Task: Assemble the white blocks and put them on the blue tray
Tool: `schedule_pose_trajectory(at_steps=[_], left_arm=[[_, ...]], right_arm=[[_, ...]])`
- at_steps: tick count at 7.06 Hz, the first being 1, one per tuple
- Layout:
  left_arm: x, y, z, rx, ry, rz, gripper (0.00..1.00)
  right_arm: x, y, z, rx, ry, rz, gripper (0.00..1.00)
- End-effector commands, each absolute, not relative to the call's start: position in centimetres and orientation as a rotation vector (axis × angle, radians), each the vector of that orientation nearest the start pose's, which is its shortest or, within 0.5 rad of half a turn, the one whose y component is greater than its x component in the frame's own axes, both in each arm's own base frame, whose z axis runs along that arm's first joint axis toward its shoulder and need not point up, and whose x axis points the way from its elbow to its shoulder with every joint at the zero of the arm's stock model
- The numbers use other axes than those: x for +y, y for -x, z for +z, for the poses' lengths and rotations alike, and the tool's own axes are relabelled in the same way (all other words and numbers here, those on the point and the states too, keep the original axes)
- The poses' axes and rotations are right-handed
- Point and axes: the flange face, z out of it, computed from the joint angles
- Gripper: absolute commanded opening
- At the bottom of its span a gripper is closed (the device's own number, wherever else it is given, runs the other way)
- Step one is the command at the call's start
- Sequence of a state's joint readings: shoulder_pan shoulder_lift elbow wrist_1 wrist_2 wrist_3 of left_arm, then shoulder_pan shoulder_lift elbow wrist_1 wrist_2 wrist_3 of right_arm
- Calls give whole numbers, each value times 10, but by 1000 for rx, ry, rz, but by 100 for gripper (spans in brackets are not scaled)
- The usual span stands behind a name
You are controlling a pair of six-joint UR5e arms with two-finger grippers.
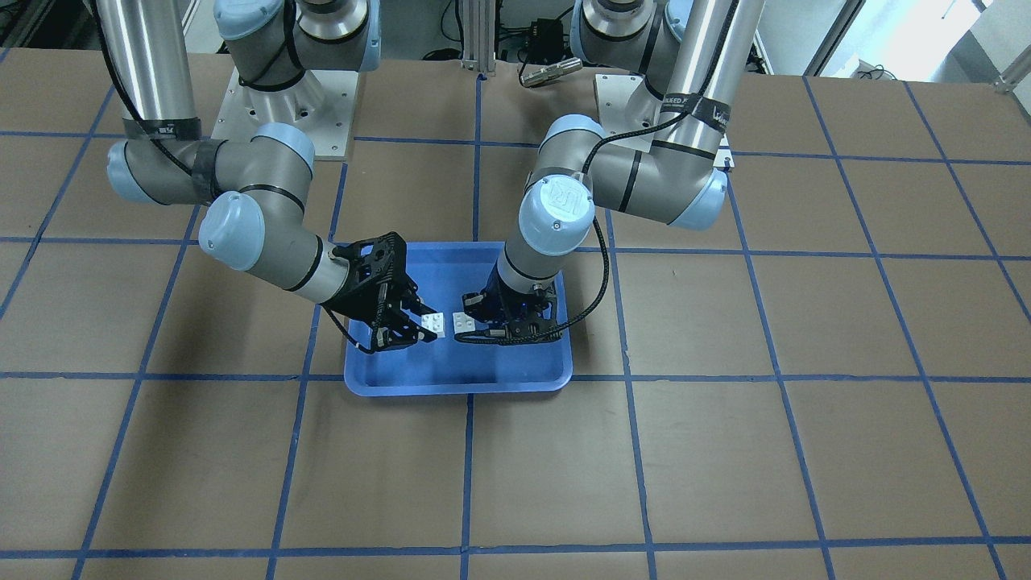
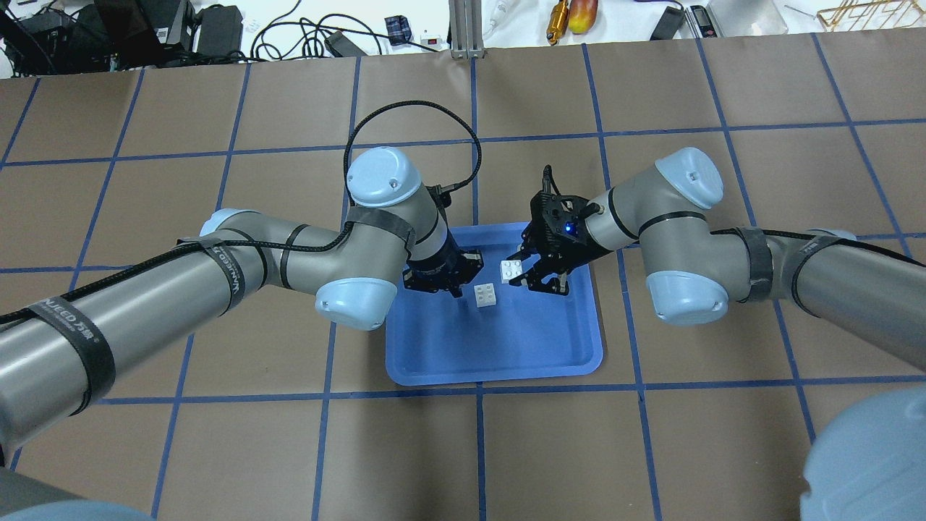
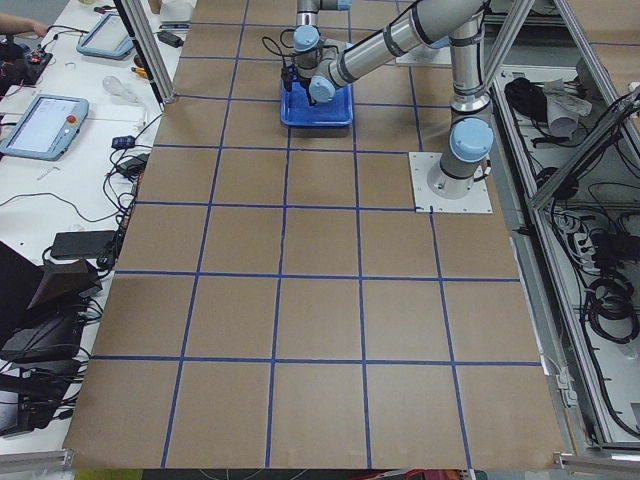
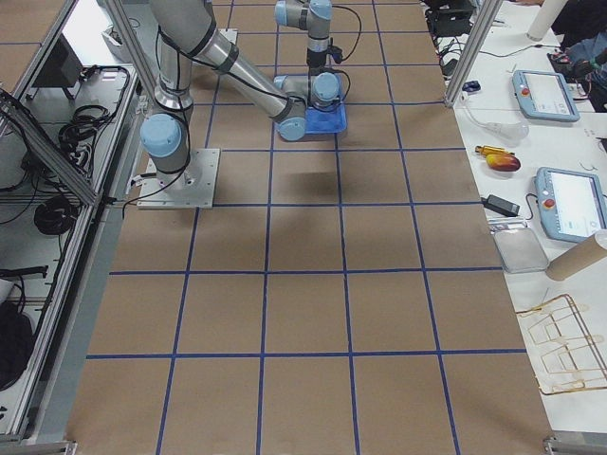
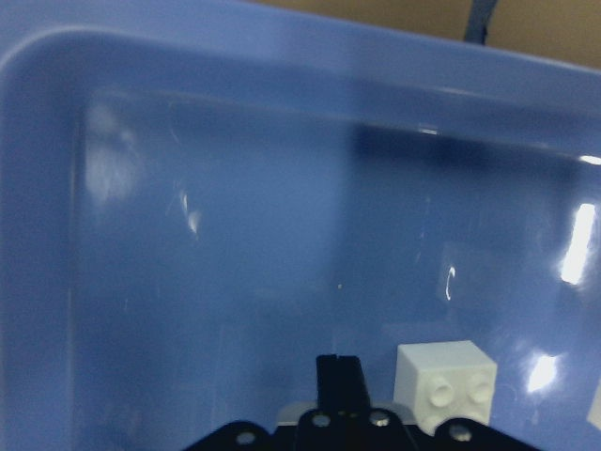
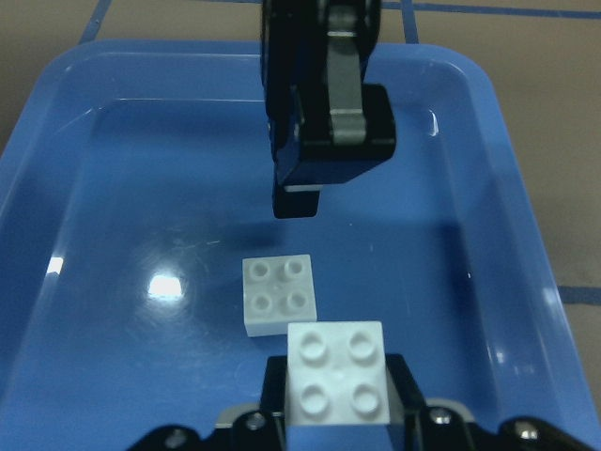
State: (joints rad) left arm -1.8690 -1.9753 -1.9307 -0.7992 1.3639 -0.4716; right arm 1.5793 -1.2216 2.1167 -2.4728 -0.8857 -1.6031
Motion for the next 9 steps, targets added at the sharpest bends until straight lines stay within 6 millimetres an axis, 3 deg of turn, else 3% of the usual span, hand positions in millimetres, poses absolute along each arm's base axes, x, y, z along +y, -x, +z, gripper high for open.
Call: schedule_pose_trajectory(at_steps=[1,9], left_arm=[[-481,309,186,3324,287,117,0],[-482,310,187,3325,296,105,0]], right_arm=[[-481,-202,171,1828,1827,-656,0],[-480,-209,161,1815,1853,-651,0]])
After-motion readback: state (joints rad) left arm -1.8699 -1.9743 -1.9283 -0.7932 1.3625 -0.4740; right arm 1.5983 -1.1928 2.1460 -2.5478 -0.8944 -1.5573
